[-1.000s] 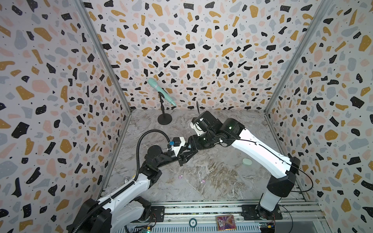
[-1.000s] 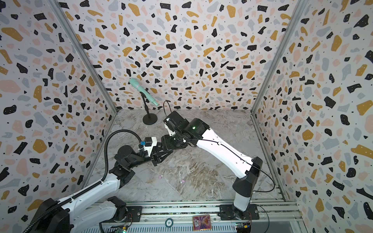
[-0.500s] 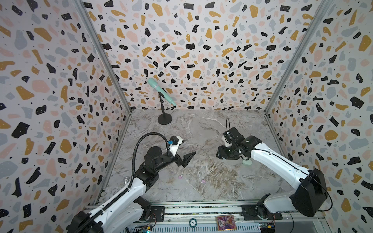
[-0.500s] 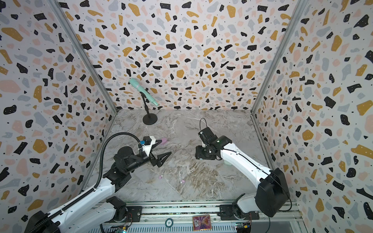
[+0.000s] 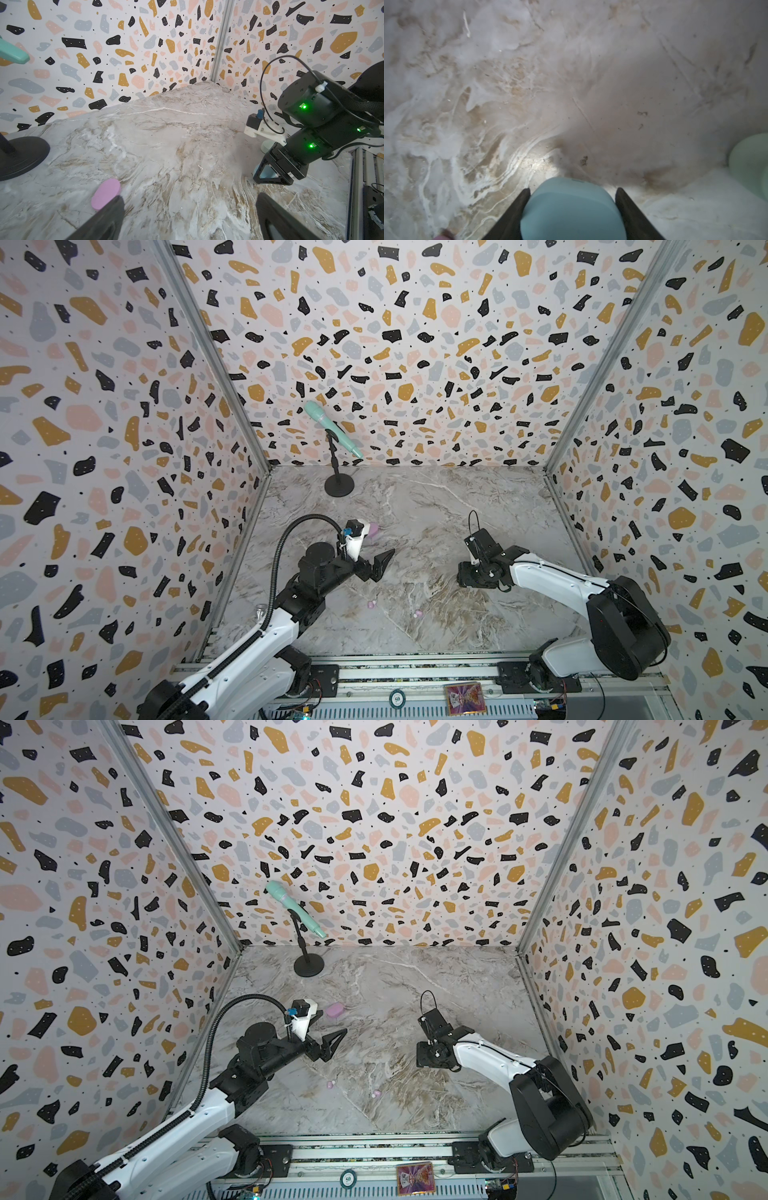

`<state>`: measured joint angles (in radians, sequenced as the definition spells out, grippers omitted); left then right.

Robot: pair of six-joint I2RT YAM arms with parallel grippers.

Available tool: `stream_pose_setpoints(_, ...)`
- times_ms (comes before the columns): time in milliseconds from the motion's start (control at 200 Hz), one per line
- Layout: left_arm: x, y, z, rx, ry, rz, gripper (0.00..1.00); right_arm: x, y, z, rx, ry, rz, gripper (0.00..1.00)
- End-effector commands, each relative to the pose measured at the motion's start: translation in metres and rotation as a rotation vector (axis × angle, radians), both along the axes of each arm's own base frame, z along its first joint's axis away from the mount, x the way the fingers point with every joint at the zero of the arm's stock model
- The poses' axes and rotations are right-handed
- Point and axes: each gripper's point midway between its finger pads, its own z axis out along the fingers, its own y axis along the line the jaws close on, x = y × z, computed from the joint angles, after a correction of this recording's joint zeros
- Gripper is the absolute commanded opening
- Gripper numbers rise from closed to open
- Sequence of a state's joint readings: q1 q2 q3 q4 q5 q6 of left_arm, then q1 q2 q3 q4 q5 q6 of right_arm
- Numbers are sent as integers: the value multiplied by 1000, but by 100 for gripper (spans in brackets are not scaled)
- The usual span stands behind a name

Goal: Insert wireless bluetooth earbuds into charging case
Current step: Place the charging case at the center of the table.

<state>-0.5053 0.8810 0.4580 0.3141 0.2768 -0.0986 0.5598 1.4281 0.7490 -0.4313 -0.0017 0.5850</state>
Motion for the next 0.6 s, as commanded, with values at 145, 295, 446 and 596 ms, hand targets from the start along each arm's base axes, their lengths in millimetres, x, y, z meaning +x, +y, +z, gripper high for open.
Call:
stream_pose_setpoints(145,3,3,9,-22,-28,25,100,5,-3,-4,-11,-25,-16,67)
stream_pose_setpoints(295,3,5,11,-28,-32,34,100,2,-4,4,-5,-24,-19,81)
stream_pose_setpoints(446,3,8,14,-35,-40,52,100,1,3,18,19,-37,-10,84)
stream_pose_setpoints(596,11,22,15,-39,-29,149,100,6,29,42,30,-72,49,86)
